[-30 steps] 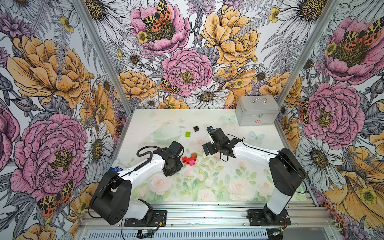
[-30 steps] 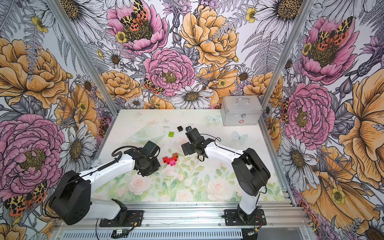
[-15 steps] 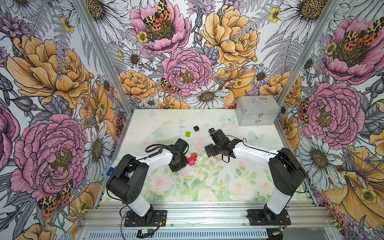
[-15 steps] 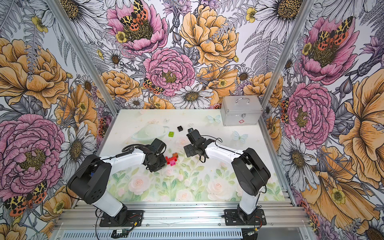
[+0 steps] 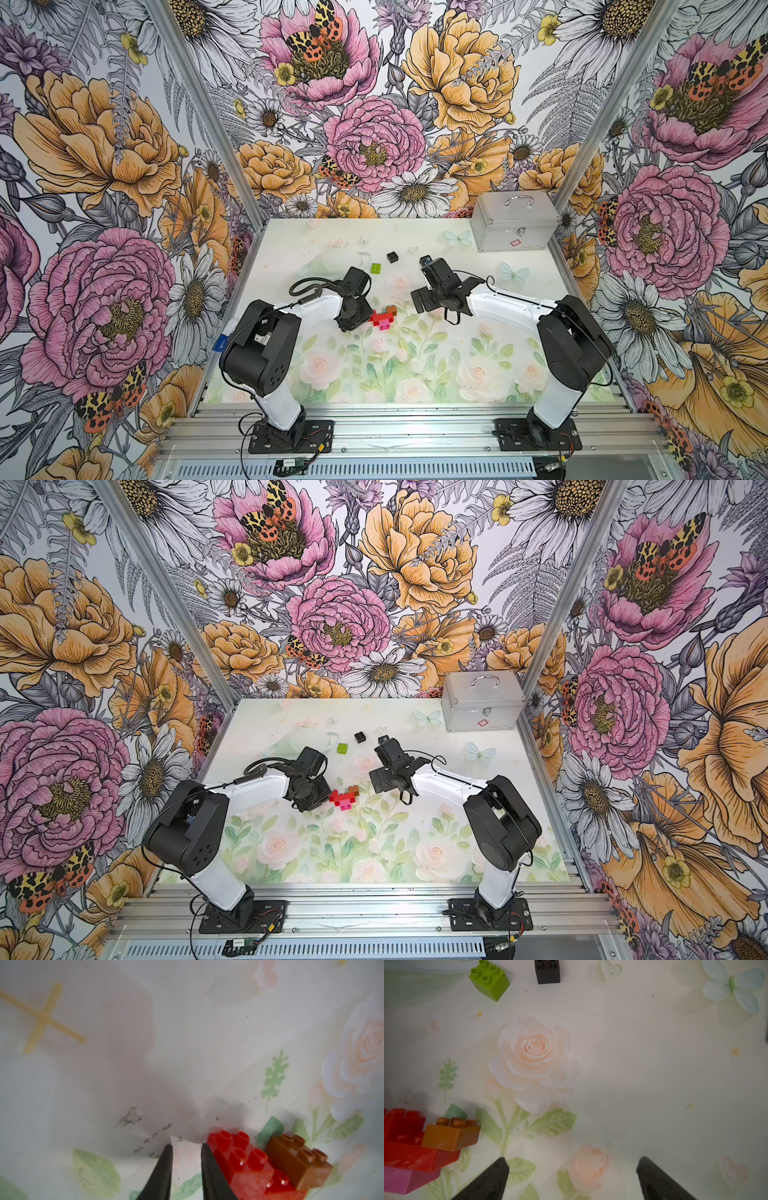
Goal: Assemble the letter v with lego
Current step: Move the lego brick at the center of the board.
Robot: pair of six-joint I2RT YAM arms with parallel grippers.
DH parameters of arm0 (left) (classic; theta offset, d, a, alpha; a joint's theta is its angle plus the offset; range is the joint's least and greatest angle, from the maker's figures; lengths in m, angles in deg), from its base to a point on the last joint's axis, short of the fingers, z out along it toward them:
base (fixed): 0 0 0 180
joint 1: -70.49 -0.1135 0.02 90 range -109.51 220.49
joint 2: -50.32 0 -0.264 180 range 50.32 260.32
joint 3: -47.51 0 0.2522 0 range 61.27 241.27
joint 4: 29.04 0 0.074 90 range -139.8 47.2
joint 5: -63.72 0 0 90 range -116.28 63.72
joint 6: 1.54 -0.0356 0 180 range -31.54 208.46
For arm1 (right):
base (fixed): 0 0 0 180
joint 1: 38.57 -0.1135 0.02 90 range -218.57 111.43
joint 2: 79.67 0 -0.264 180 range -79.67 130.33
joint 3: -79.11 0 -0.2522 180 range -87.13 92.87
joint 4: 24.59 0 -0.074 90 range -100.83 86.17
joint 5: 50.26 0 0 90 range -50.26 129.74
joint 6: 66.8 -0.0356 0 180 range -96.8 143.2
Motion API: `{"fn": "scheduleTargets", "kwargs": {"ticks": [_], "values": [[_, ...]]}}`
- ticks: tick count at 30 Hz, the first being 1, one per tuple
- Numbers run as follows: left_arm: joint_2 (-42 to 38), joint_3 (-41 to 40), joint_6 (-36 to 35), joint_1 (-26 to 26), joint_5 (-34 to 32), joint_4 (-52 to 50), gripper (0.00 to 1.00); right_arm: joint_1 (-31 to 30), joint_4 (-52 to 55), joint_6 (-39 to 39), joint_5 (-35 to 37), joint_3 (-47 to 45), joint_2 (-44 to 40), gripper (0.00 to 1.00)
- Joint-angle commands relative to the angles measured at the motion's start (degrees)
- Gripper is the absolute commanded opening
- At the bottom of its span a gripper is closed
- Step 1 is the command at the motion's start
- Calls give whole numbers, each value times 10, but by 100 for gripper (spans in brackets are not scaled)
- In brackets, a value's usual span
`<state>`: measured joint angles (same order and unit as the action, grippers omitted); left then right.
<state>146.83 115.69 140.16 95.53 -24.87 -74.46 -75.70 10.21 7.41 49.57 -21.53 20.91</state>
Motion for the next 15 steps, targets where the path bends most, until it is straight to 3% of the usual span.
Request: {"fn": "scheduleTargets", "kwargs": {"ticks": [1,15], "values": [[9,17,-36,-6,17,1,27,3,1,-15,-3,-2,-13,100],[37,59,-35,13,9,9,30,3,1,-19,1,-29,-32,100]]}}
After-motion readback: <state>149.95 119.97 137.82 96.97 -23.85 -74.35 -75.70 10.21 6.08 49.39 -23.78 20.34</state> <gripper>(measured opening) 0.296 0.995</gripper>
